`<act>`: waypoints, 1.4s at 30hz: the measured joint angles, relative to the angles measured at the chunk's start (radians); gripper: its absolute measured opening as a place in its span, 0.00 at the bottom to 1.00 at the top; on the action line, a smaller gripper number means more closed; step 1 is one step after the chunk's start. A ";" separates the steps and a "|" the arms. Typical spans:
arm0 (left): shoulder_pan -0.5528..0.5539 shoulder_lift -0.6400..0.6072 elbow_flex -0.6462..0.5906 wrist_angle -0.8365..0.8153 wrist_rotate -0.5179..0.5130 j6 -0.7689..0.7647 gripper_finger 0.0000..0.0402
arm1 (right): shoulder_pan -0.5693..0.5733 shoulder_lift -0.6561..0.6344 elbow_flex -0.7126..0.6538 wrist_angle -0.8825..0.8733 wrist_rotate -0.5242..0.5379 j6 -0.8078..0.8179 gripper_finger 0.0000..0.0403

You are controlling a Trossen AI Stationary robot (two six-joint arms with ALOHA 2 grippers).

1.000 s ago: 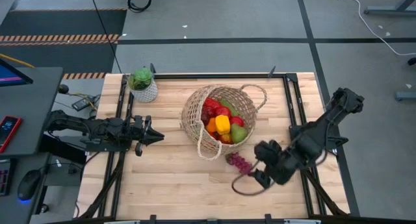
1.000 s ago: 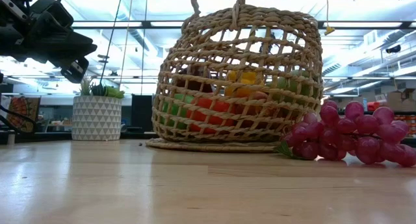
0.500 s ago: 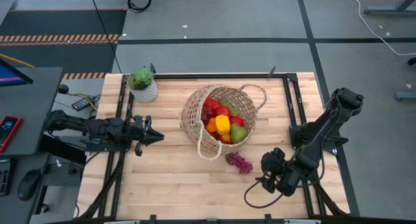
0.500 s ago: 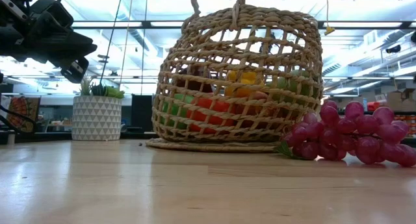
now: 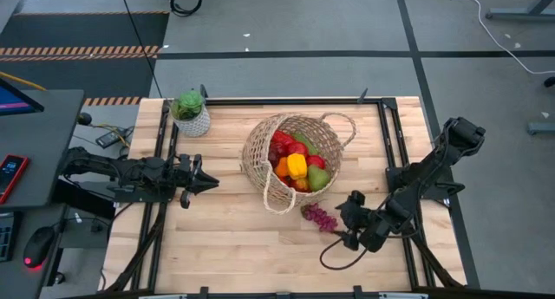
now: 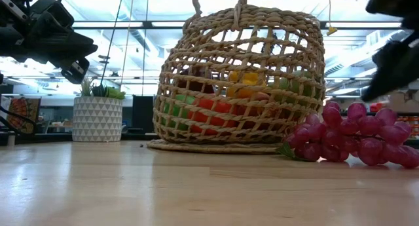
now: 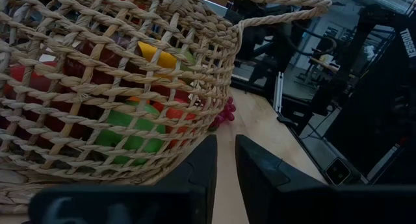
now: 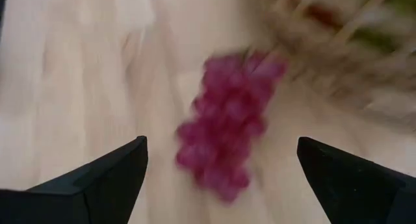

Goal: Build produce basket
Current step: Put the violet grapes into the woven basket

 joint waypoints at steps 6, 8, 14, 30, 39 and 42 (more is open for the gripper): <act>0.000 0.000 0.000 0.000 0.000 0.000 0.14 | 0.000 0.010 0.000 0.022 0.222 -0.002 0.99; 0.000 0.000 0.000 0.000 0.000 0.000 0.14 | -0.001 0.032 0.000 0.061 0.252 -0.014 0.99; 0.000 0.000 0.000 0.000 0.000 0.000 0.14 | -0.001 0.164 0.000 0.206 0.251 -0.028 0.99; 0.000 0.000 0.000 0.000 0.000 0.000 0.15 | -0.063 0.396 0.000 0.397 0.256 0.019 0.96; 0.000 0.000 0.000 0.000 0.000 0.000 0.14 | -0.106 0.407 0.000 0.411 0.167 -0.014 0.72; 0.000 0.000 0.000 0.000 0.000 0.000 0.14 | -0.114 0.406 0.000 0.417 0.133 -0.029 0.64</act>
